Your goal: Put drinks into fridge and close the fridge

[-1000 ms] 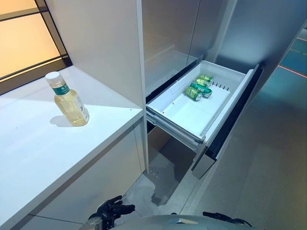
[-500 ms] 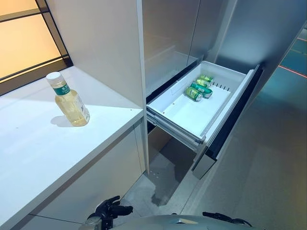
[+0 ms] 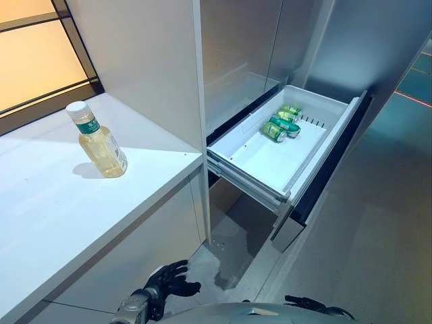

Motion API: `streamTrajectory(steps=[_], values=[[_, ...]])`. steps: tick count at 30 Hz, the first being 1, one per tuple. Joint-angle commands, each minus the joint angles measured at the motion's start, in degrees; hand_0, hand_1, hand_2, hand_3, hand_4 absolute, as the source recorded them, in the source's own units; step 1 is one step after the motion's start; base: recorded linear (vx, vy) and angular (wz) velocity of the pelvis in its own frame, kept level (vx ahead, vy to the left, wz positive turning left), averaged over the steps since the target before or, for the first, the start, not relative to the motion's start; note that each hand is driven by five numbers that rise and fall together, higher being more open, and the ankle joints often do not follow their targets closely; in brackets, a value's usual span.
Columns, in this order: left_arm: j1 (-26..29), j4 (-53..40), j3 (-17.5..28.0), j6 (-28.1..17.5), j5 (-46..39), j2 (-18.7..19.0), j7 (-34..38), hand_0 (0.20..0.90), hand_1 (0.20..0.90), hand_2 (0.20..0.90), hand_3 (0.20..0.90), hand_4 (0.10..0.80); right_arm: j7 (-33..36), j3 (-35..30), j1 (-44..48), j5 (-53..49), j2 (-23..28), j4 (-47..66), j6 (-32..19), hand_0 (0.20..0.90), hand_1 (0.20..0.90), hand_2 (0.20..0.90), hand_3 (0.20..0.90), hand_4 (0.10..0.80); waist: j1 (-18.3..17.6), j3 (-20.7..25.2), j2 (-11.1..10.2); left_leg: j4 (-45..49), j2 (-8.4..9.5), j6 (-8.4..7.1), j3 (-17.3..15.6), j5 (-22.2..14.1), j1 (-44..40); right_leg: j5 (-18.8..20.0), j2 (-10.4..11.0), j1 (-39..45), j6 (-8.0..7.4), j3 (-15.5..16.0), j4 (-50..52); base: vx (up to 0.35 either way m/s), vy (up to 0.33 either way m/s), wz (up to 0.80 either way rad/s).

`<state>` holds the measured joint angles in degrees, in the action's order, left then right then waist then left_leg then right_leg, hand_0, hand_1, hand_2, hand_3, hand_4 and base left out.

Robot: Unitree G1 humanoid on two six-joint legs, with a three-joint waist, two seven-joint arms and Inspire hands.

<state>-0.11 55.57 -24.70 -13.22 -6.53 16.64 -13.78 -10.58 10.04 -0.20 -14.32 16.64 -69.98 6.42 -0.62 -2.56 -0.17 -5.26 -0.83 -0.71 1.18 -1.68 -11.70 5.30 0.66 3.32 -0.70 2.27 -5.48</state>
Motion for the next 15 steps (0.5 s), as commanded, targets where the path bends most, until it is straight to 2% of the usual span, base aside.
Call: streamTrajectory(steps=[1, 2, 6, 12, 13, 14, 15], values=[[7.94, -4.69, -3.63, -6.83, 8.07, 1.39, 4.59, 0.9, 0.9, 0.9, 0.9, 0.8, -1.86, 3.26, 1.96, 0.68, -0.15, 0.89, 0.42, 0.9, 0.9, 0.9, 0.9, 0.8, -1.81, -0.63, 0.08, 0.28, 2.15, 0.83, -1.73, -1.14, 4.12, -7.22, 0.8, 2.64, -4.31, 2.81, 4.04, -0.037, 0.006, -0.02], [8.6, -6.07, -4.43, -7.12, 6.37, 1.79, 3.83, 0.9, 0.9, 0.9, 0.9, 0.8, -1.73, 3.68, 1.99, 0.7, -0.02, 1.26, 0.67, 0.9, 0.9, 0.9, 0.9, 0.8, -2.0, -0.73, 0.1, 0.26, 2.15, 0.8, -1.73, -1.04, 4.15, -7.15, 0.77, 2.58, -4.35, 2.76, 4.09, -0.041, 0.007, -0.02], [11.11, -11.53, -5.73, -7.43, 8.21, 2.96, 7.21, 0.9, 0.9, 0.9, 0.9, 0.8, -2.04, 4.46, 2.05, 0.7, 0.39, 2.06, 1.3, 0.9, 0.9, 0.9, 0.9, 0.8, -2.17, -0.79, 0.17, 0.26, 2.18, 0.77, -1.62, -1.11, 4.28, -7.09, 0.79, 2.6, -4.4, 2.95, 3.84, -0.008, 0.001, 0.0], [14.07, -20.76, -8.24, -9.81, 7.75, 4.82, 5.28, 0.9, 0.9, 0.9, 0.9, 0.8, -1.12, 5.07, 2.07, 0.65, 0.29, 3.05, 2.22, 0.9, 0.9, 0.9, 0.9, 0.8, -2.03, -0.62, 0.3, 0.26, 2.21, 0.62, -0.9, -1.01, 4.57, -6.89, 0.96, 2.77, -4.52, 3.54, 3.49, 0.0, 0.0, 0.0], [14.28, -22.41, -7.87, -8.97, 1.1, 5.23, 1.55, 0.9, 0.9, 0.9, 0.9, 0.8, -1.17, 5.03, 2.07, 0.7, 0.37, 3.2, 2.3, 0.9, 0.9, 0.9, 0.9, 0.8, -2.06, -0.61, 0.39, 0.26, 2.2, 0.58, -0.82, -1.04, 4.55, -6.91, 0.92, 2.82, -4.51, 3.54, 3.44, 0.0, 0.0, 0.0], [14.39, -23.34, -7.36, -6.81, 1.43, 5.59, 0.62, 0.9, 0.9, 0.9, 0.9, 0.8, -1.22, 4.97, 2.08, 0.85, 0.42, 3.26, 2.38, 0.9, 0.9, 0.9, 0.9, 0.8, -2.12, -0.6, 0.45, 0.26, 2.2, 0.53, -0.78, -1.06, 4.51, -6.94, 0.89, 2.87, -4.5, 3.51, 3.44, 0.0, 0.0, 0.0], [14.27, -24.33, -7.35, -10.01, 3.99, 6.67, 1.86, 0.9, 0.9, 0.9, 0.9, 0.8, -1.06, 4.99, 1.87, 0.69, 0.57, 4.03, 2.79, 0.9, 0.9, 0.9, 0.9, 0.8, -1.99, -0.5, 0.51, 0.26, 2.2, 0.52, -0.84, -0.97, 4.64, -6.91, 0.85, 2.9, -4.41, 3.64, 3.28, 0.0, 0.0, 0.0]])
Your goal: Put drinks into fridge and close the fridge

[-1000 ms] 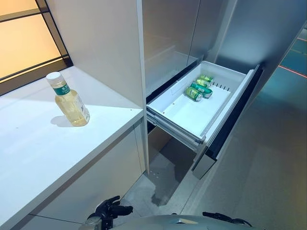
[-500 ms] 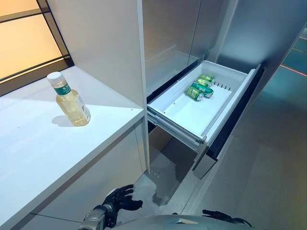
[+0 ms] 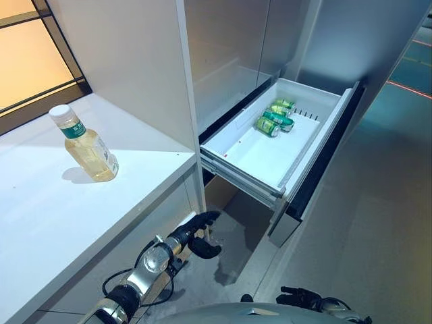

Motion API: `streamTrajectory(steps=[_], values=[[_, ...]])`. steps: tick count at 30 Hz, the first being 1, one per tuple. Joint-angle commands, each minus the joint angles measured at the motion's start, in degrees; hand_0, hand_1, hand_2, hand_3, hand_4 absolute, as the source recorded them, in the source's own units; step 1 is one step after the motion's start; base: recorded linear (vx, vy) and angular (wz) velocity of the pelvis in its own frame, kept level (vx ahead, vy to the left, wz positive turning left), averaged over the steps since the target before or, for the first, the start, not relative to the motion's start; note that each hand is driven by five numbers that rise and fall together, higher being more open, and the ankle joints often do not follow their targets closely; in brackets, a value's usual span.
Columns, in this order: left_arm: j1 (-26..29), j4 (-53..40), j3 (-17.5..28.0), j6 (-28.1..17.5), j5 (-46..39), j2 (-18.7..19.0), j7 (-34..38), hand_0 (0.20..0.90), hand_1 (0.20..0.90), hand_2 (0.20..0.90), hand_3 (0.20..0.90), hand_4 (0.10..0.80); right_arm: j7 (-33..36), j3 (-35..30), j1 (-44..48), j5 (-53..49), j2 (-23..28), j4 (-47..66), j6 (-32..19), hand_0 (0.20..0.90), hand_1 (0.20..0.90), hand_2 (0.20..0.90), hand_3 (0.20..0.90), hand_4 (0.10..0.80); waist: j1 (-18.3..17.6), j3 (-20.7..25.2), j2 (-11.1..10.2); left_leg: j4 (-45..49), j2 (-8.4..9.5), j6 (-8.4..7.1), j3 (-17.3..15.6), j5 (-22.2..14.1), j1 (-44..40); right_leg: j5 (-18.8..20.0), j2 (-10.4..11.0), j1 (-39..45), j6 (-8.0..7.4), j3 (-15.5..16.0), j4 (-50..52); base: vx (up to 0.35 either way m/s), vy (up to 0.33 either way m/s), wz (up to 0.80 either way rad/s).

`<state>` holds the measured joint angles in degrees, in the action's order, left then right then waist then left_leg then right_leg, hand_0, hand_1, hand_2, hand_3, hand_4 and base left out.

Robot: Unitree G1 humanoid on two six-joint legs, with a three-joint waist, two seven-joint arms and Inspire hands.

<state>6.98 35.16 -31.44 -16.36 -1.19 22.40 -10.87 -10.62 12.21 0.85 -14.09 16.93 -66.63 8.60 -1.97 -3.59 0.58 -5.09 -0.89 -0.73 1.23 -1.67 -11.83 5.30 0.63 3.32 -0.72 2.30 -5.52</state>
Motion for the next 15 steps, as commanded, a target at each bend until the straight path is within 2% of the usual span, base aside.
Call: streamTrajectory(steps=[1, 5, 11, 15], values=[[6.78, -4.49, -1.02, -8.62, -2.61, 1.9, -1.51, 0.9, 0.9, 0.9, 0.9, 0.8, -0.9, 2.53, 0.52, 0.44, 0.28, 1.12, 0.64, 0.9, 0.9, 0.9, 0.9, 0.8, -0.44, 0.62, -0.19, 0.09, 2.29, 0.57, -0.76, -0.94, 4.94, -6.94, 0.87, 2.83, -4.37, 3.7, 3.23, -0.045, 0.001, 0.0], [2.24, -18.16, 1.76, -9.15, -8.86, 6.22, -6.07, 0.9, 0.9, 0.9, 0.9, 0.8, 0.8, 0.89, -1.07, -0.15, 0.08, 5.05, 1.66, 0.9, 0.9, 0.9, 0.9, 0.8, 0.69, -0.65, 0.14, 0.09, 2.42, 0.75, 0.23, -0.79, 5.39, -7.13, 1.07, 2.87, -4.21, 4.4, 3.18, -0.079, 0.005, 0.02], [-1.41, -36.22, 9.51, -6.83, -22.63, 11.1, -17.32, 0.9, 0.9, 0.9, 0.9, 0.8, 2.26, -0.33, -4.26, -1.29, -0.16, 8.07, 0.82, 0.9, 0.9, 0.9, 0.9, 0.8, 1.76, -1.5, 0.23, 0.09, 2.67, 0.92, 1.49, -0.45, 5.91, -6.83, 1.31, 3.09, -4.12, 5.01, 2.84, -0.036, 0.0, 0.07], [-1.7, -43.19, 12.95, -4.6, -29.56, 12.25, -20.5, 0.9, 0.9, 0.9, 0.9, 0.8, 2.07, -0.73, -5.34, -1.49, -0.24, 7.95, -0.4, 0.9, 0.9, 0.9, 0.9, 0.8, 2.14, -1.24, 0.1, 0.09, 2.73, 0.92, 2.04, -0.41, 6.24, -6.69, 1.48, 3.07, -4.14, 5.12, 2.57, -0.006, -0.004, 0.08]])
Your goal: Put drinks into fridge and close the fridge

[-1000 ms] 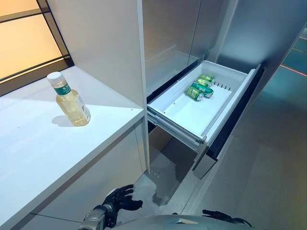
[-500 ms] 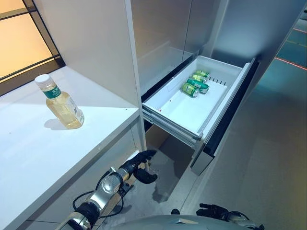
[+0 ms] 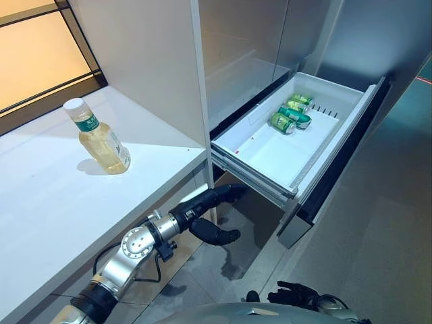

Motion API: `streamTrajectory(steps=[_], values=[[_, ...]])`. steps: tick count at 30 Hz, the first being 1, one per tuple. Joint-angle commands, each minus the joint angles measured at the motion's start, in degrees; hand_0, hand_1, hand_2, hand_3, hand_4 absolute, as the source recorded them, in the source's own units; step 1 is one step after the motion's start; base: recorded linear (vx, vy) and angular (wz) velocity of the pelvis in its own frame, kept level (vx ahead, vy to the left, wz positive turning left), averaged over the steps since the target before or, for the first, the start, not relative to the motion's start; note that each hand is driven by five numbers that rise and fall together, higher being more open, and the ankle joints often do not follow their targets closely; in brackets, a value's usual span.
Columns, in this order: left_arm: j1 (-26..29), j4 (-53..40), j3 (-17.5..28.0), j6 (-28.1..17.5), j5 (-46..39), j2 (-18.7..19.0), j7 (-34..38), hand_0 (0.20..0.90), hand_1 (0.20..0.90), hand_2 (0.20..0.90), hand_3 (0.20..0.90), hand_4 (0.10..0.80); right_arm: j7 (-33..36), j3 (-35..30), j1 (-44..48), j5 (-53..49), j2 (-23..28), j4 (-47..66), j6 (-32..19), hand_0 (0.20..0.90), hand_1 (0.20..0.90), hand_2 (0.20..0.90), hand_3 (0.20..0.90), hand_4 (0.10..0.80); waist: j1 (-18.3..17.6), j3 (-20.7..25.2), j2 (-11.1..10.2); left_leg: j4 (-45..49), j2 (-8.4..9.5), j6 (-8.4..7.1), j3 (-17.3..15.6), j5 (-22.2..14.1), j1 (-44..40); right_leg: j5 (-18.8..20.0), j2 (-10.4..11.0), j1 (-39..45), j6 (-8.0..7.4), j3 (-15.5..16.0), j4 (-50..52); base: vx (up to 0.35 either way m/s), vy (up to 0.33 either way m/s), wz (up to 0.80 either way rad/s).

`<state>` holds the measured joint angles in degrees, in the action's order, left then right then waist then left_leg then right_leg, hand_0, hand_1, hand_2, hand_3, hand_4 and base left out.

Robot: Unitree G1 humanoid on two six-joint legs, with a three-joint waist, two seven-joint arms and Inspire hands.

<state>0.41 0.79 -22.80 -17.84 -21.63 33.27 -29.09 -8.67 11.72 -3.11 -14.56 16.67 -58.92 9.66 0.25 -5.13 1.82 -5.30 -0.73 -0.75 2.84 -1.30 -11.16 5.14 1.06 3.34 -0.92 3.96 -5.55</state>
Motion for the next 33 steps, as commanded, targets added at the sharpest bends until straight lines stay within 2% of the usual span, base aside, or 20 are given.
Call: streamTrajectory(steps=[1, 7, 13, 20, 28, 33], values=[[4.88, -9.05, 4.44, -3.26, -9.37, 1.45, -2.28, 0.9, 0.9, 0.9, 0.9, 0.8, 0.1, -0.28, -1.44, -1.02, 0.0, 0.21, -1.52, 0.9, 0.9, 0.9, 0.9, 0.8, -0.07, 0.33, -1.14, 0.3, 2.56, 0.93, 0.48, -0.78, 5.6, -6.53, 1.06, 3.04, -3.95, 3.5, 2.58, 0.0, 0.0, 0.0], [6.2, -15.25, 8.88, -2.22, -18.78, 2.08, -2.78, 0.9, 0.9, 0.9, 0.9, 0.8, -0.19, -0.44, -2.16, -1.62, -0.33, -1.75, -3.9, 0.9, 0.9, 0.9, 0.9, 0.8, 0.61, 0.89, -1.46, 0.3, 2.76, 0.87, 1.35, -0.78, 6.06, -6.35, 1.11, 3.08, -3.83, 3.74, 2.01, -0.004, -0.009, 0.02], [7.14, -18.69, 15.81, -5.62, -21.92, 0.82, 1.3, 0.9, 0.9, 0.9, 0.9, 0.8, -0.35, -0.64, -2.44, -3.04, -1.04, -4.01, -6.04, 0.9, 0.9, 0.9, 0.9, 0.8, 1.77, 1.24, -1.94, 0.3, 2.94, 0.77, 2.33, -0.73, 6.36, -6.29, 1.02, 3.22, -3.36, 3.79, 1.66, 0.002, -0.01, 0.02], [8.79, -18.22, 21.33, -10.12, -24.79, -0.75, 5.01, 0.9, 0.9, 0.9, 0.9, 0.8, -0.2, -0.59, -2.2, -3.81, -1.81, -5.77, -7.34, 0.9, 0.9, 0.9, 0.9, 0.8, 2.17, 1.84, -2.35, 0.3, 3.11, 0.66, 3.03, -0.76, 6.43, -6.49, 0.89, 3.38, -3.13, 3.68, 1.45, 0.006, -0.008, 0.04], [9.59, -19.59, 27.08, -16.26, -23.55, -2.61, 10.2, 0.9, 0.9, 0.9, 0.9, 0.8, 0.1, -0.62, -2.17, -3.95, -2.58, -6.59, -7.16, 0.9, 0.9, 0.9, 0.9, 0.8, 2.34, 2.54, -2.66, 0.3, 3.13, 0.48, 3.34, -0.98, 6.14, -6.93, 0.7, 3.8, -2.81, 3.45, 1.31, 0.0, 0.0, 0.0], [10.45, -20.4, 31.0, -21.91, -17.84, -2.89, 18.12, 0.9, 0.9, 0.9, 0.9, 0.8, 0.48, -0.61, -2.54, -3.9, -3.17, -6.74, -7.19, 0.9, 0.9, 0.9, 0.9, 0.8, 2.29, 2.98, -2.83, 0.3, 3.25, 0.37, 3.85, -1.22, 5.95, -7.23, 0.53, 4.05, -2.64, 3.25, 1.19, 0.006, -0.002, 0.0]])
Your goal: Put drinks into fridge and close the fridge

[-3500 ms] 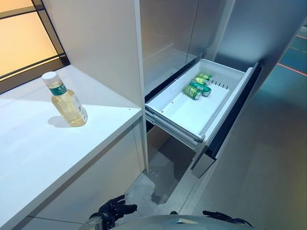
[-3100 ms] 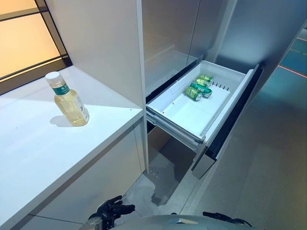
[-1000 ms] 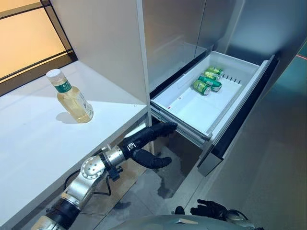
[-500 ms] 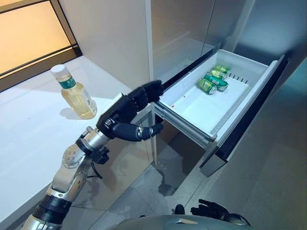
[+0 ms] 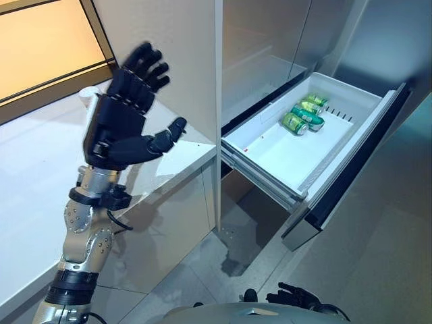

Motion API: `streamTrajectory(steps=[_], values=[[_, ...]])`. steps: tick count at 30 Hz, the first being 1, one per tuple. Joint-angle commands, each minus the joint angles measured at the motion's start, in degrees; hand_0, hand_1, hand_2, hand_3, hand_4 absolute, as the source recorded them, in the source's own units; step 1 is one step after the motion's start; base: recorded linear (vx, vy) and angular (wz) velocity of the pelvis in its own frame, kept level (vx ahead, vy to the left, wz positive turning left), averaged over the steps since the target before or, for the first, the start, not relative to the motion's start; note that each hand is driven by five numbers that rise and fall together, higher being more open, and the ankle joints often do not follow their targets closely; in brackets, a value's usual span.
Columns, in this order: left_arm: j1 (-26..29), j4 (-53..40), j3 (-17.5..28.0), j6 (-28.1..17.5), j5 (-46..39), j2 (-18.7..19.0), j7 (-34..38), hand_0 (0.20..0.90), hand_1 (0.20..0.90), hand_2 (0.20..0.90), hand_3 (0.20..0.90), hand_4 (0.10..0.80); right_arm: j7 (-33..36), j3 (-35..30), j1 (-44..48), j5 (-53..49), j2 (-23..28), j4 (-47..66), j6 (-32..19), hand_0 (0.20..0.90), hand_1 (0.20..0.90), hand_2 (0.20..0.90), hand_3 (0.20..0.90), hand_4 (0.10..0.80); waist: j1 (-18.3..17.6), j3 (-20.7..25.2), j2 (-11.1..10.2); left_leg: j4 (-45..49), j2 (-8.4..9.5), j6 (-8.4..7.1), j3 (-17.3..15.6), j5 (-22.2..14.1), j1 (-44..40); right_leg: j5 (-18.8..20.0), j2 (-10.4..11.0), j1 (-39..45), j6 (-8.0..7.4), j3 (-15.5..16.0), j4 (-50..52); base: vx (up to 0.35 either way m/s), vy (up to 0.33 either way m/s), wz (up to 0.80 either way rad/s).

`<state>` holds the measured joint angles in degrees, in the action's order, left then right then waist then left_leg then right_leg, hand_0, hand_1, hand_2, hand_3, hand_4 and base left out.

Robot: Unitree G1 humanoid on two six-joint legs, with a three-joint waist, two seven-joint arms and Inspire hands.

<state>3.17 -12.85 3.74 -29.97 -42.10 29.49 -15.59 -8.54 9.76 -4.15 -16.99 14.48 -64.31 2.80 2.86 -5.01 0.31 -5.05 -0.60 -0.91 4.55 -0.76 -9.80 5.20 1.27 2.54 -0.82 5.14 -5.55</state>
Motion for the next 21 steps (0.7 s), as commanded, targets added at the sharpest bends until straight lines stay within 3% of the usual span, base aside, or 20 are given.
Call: streamTrajectory(steps=[1, 3, 4, 7, 12, 16, 21], values=[[7.65, -6.76, 5.36, -10.82, 3.94, 0.78, 6.85, 0.9, 0.9, 0.9, 0.9, 0.8, 0.36, 1.34, -1.58, -1.5, -1.06, -1.51, -0.46, 0.9, 0.9, 0.9, 0.9, 0.8, -0.28, 3.0, -1.37, 0.05, 3.13, 0.5, 2.2, -1.72, 4.64, -7.3, 0.31, 4.82, -2.69, 2.05, 1.18, 0.0, 0.0, 0.0], [7.46, -6.17, 6.62, -12.64, 6.08, 0.88, 10.41, 0.9, 0.9, 0.9, 0.9, 0.8, 0.28, 1.19, -1.68, -1.5, -1.15, -1.67, -0.55, 0.9, 0.9, 0.9, 0.9, 0.8, -0.23, 3.07, -1.43, 0.05, 3.17, 0.44, 2.28, -1.17, 4.88, -6.91, 0.33, 4.55, -2.66, 2.11, 1.26, 0.0, 0.0, 0.0], [7.04, -5.7, 7.95, -13.85, 11.11, 0.91, 16.57, 0.9, 0.9, 0.9, 0.9, 0.8, 0.28, 1.15, -1.72, -1.47, -1.2, -1.72, -0.37, 0.9, 0.9, 0.9, 0.9, 0.8, -0.15, 3.26, -1.48, 0.05, 3.13, 0.32, 2.34, -1.13, 4.94, -6.96, 0.32, 4.56, -2.6, 2.15, 1.22, 0.0, 0.0, 0.0], [5.31, -3.78, 10.32, -14.24, 17.03, 1.24, 25.95, 0.9, 0.9, 0.9, 0.9, 0.8, 0.8, 0.77, -1.99, -1.35, -1.45, -0.96, 0.46, 0.9, 0.9, 0.9, 0.9, 0.8, 0.12, 3.46, -1.5, 0.05, 3.07, 0.22, 2.56, -1.05, 4.92, -7.08, 0.36, 4.7, -2.5, 2.29, 1.19, 0.0, 0.0, 0.0], [3.34, -1.44, 11.67, -12.58, 19.84, 0.68, 31.13, 0.9, 0.9, 0.9, 0.9, 0.8, 1.0, 0.36, -1.99, -1.24, -1.37, -0.22, 1.37, 0.9, 0.9, 0.9, 0.9, 0.8, 0.36, 3.46, -1.43, 0.05, 3.03, 0.18, 2.82, -0.96, 4.91, -7.19, 0.36, 4.76, -2.31, 2.42, 1.22, 0.0, 0.0, 0.0], [1.24, 1.49, 11.48, -6.79, 22.9, 0.07, 32.47, 0.9, 0.9, 0.9, 0.9, 0.8, 1.12, -0.22, -1.76, -1.03, -0.94, 1.05, 3.05, 0.9, 0.9, 0.9, 0.9, 0.8, 0.55, 3.31, -1.27, 0.05, 2.98, 0.09, 2.96, -0.85, 4.79, -7.27, 0.38, 4.9, -2.23, 2.52, 1.32, 0.0, 0.0, 0.0], [0.08, 4.82, 9.72, 2.98, 21.64, 0.76, 28.59, 0.9, 0.9, 0.9, 0.9, 0.8, 0.69, -1.08, -1.11, -0.82, -0.38, 0.65, 3.56, 0.9, 0.9, 0.9, 0.9, 0.8, 0.65, 2.97, -0.86, 0.05, 2.91, 0.1, 2.71, -0.74, 4.42, -7.2, 0.49, 5.2, -2.45, 2.64, 1.42, 0.0, 0.0, 0.0]])
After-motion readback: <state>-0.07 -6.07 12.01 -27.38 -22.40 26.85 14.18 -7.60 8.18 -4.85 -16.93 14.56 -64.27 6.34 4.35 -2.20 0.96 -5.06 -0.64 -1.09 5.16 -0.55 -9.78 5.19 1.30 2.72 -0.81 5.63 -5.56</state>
